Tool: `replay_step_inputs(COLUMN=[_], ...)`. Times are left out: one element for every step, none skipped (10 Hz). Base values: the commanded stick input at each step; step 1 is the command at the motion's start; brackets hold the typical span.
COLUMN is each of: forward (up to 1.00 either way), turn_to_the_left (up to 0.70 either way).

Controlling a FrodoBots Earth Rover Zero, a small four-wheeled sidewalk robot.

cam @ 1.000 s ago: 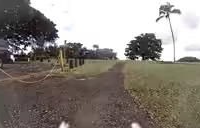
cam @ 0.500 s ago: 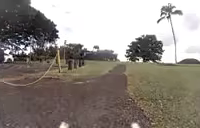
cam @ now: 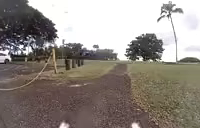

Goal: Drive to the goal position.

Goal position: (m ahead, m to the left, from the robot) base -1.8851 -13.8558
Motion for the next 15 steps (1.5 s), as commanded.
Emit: replay_step_inputs(forward=[0.70,0.70,0.70,0.70,0.70,0.70,0.70,0.70,0.70,0.70,0.70,0.70,0.70,0.70,0.70], turn_to_the_left=[0.00,0.00,0.00,0.00,0.00,0.00,-0.24,-0.27,-0.03,0.00,0.00,0.00,0.00,0.00,0.00])
